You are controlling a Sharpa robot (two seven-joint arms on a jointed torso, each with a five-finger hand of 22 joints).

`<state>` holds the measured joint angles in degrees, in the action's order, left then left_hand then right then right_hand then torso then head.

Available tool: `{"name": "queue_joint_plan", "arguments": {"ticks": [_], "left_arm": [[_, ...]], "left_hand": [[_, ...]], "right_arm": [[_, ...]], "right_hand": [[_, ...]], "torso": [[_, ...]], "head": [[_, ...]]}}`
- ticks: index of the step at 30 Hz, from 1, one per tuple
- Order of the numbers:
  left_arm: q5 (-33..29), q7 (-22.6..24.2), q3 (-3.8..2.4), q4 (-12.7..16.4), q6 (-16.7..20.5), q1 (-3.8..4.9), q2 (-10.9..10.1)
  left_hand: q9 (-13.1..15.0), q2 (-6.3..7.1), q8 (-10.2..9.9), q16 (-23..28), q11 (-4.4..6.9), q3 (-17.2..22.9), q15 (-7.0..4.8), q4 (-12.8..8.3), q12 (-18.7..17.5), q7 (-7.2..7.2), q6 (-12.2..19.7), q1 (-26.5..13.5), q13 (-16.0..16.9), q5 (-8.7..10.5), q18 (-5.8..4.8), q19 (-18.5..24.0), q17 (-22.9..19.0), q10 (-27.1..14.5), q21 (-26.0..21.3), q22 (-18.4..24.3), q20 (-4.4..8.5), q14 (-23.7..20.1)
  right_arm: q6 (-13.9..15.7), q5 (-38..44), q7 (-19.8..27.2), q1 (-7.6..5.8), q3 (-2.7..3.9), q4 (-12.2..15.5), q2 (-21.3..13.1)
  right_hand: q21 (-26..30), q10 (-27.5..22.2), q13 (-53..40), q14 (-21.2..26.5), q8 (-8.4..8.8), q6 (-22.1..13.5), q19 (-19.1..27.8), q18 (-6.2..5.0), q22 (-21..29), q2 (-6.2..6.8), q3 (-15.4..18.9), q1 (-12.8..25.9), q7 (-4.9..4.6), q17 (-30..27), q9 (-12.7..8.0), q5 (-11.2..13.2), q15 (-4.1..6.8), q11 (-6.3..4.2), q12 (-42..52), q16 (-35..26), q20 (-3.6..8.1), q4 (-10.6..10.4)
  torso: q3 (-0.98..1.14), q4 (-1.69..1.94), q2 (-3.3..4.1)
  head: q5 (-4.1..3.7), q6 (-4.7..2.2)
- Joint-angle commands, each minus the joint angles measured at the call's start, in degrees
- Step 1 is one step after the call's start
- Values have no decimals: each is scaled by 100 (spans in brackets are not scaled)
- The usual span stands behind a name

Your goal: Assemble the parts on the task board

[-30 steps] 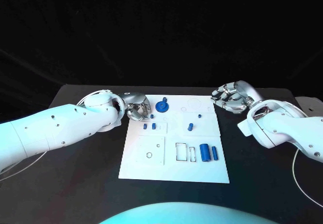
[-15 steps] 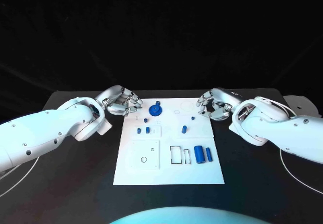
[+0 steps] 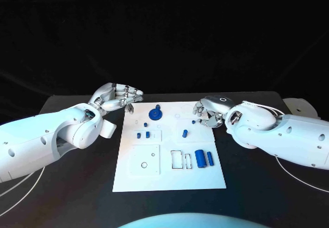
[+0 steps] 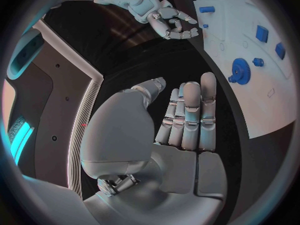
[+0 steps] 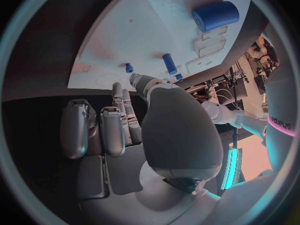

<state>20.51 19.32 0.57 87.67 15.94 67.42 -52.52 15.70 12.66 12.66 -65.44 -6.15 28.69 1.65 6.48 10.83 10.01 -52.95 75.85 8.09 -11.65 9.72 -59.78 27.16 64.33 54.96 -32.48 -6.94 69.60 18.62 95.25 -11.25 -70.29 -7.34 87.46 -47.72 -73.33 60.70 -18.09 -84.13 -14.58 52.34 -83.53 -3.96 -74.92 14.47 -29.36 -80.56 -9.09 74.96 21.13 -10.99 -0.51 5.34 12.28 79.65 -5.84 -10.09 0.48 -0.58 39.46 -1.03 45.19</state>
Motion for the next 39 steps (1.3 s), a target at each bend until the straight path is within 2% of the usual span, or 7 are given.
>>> {"name": "queue_joint_plan", "arguments": {"ticks": [1, 4, 10, 23, 26, 32, 39], "left_arm": [[-746, 414, -6, 57, 93, 6, -15], [-817, 446, -6, 84, 87, 6, -26], [-878, 499, -6, 111, 35, 6, -52], [-897, 526, -6, 144, 44, 6, -69], [-898, 521, -6, 146, 34, 7, -75], [-905, 501, -6, 152, 6, 7, -85], [-910, 470, -6, 160, -5, 8, -95]], "left_hand": [[10, -23, 33, 38, 10, -5, -5, -21, 32, -5, -45, 38, 6, -10, 89, 28, -10, -14, -23, 8, 6, -48], [10, -23, 33, 38, 10, -5, -5, -21, 32, -5, -45, 38, 6, -10, 89, 28, -10, -14, -23, 8, 6, -48], [11, -32, 37, 43, 11, 3, -7, -33, 42, -4, -51, 58, 10, -12, 89, 27, -15, -15, -34, 16, 8, -54], [0, -89, 14, 69, -5, 55, -1, -79, 62, 24, -9, 140, 17, -23, 87, 16, -38, -55, -73, 45, 10, -80], [0, -93, 13, 70, -6, 59, 0, -82, 63, 25, -8, 145, 17, -24, 87, 15, -39, -57, -75, 46, 9, -81], [-4, -100, 6, 76, -12, 68, 3, -91, 64, 32, 4, 158, 17, -23, 86, 14, -45, -72, -83, 53, 8, -88], [-8, -100, -3, 84, -20, 70, 8, -96, 64, 41, 20, 161, 16, -21, 85, 14, -50, -89, -93, 59, 5, -97]], "right_arm": [[-316, 459, -154, 24, -5, -65, 68], [-378, 495, -164, 47, -10, -114, 122], [-424, 517, -159, 107, -15, -172, 224], [-429, 528, -152, 192, -18, -269, 352], [-398, 529, -151, 208, -18, -301, 380], [-431, 548, -186, 232, -19, -376, 433], [-507, 713, -307, 254, -22, -454, 508]], "right_hand": [[-46, 58, 32, -235, 23, 48, -49, 61, -708, 2, -52, -68, 6, 110, -9, -46, -32, -5, -26, 36, -15, 1], [-66, 78, 53, -241, 19, 67, -57, 65, -720, 2, -65, -54, 4, 121, -8, -64, -31, -4, -31, 47, -13, 1], [-152, 146, 102, -257, 3, 129, -88, 82, -769, -18, -113, -47, 6, 157, -3, -82, -28, -8, -35, 80, -8, 18], [-381, 424, 222, -295, -69, 346, -172, 125, -903, -98, -255, -29, 36, 233, 33, -95, 20, -62, -29, 155, 18, 120], [-397, 459, 244, -298, -80, 382, -177, 127, -915, -150, -303, -29, 50, 240, 40, -70, 32, -74, -43, 163, 28, 141], [-423, 484, 301, -304, -118, 477, -185, 132, -937, -233, -408, -35, 73, 254, 64, -7, 42, -86, -103, 178, 40, 208], [-430, 518, 315, -305, -134, 510, -187, 133, -944, -254, -425, -20, 83, 257, 76, 12, 49, -95, -112, 181, 44, 227]], "torso": [[2, 7, 1], [1, 16, 2], [14, -9, 10], [11, -1, 3], [16, 2, 2], [10, -3, 2], [14, -5, 2]], "head": [[-29, 8], [-34, 15], [-3, 18], [-7, 53], [-5, 56], [-11, 67], [-27, 81]]}}
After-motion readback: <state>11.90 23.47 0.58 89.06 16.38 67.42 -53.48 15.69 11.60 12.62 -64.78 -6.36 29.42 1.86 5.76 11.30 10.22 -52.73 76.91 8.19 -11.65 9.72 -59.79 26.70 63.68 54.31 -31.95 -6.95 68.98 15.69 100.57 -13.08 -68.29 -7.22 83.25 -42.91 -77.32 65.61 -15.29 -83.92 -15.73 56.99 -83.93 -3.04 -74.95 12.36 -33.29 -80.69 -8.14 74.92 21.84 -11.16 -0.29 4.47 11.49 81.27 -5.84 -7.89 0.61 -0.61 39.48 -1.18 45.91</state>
